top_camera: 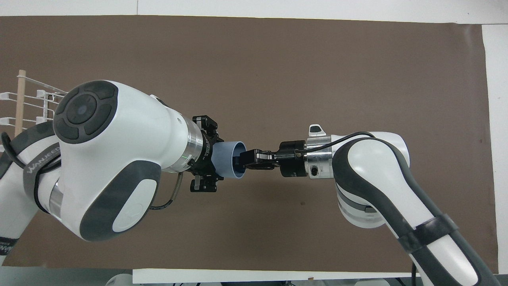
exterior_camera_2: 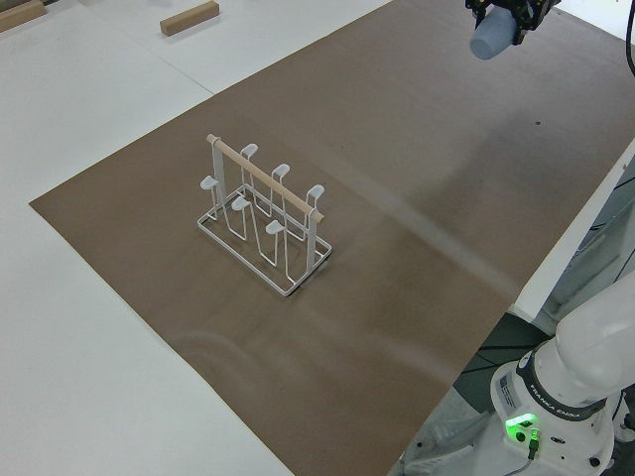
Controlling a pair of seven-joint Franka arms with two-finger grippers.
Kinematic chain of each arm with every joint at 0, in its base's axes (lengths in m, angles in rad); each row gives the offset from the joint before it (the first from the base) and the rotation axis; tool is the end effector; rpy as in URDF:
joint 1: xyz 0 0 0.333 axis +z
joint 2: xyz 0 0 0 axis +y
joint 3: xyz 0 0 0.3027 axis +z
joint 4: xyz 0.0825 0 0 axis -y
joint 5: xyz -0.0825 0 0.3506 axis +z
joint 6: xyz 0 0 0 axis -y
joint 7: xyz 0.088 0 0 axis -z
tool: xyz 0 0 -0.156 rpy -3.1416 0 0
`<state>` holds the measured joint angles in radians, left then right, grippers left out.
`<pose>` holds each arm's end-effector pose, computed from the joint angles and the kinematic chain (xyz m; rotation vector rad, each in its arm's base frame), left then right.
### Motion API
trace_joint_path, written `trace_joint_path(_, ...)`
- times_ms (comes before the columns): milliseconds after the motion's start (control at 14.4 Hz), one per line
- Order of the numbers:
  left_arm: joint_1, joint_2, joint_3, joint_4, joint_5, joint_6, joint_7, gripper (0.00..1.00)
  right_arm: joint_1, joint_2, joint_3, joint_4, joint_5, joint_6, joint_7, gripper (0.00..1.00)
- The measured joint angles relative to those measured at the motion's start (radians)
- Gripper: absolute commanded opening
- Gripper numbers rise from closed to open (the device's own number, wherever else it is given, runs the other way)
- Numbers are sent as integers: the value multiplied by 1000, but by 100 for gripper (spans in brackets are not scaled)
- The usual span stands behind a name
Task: Hang cup on cup holder
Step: 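Release the cup from the right gripper and pull the right gripper back, then move the cup with the left gripper over the rack while the right gripper retreats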
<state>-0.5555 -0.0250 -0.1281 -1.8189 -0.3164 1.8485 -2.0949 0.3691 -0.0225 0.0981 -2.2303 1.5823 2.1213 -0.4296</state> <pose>0.3881 -0.3673 0.4954 2.2067 2.0359 -0.4366 0.4367 0.3178 0.4027 -1.8779 0.1254 0.0956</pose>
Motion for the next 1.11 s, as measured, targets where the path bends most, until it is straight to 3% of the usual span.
trace_joint_path(348, 60, 1, 12, 15, 12, -53, 31, 0, -2, -2, 0, 20, 0, 66, 23, 99)
trace_joint_path(487, 119, 1, 17, 28, 95, -105, 66, 0, -19, -2, -3, 20, -3, 79, 23, 99)
trace_joint_path(766, 153, 1, 19, 32, 444, -179, 176, 0, -124, 7, -7, 18, -168, 178, 25, 99)
trace_joint_path(905, 183, 3, 20, 30, 608, -194, 269, 0, -165, 22, -9, 13, -331, 257, 26, 99)
trace_joint_path(1114, 229, 56, 23, 13, 940, -196, 372, 0, -241, 38, -10, 17, -617, 268, 28, 99)
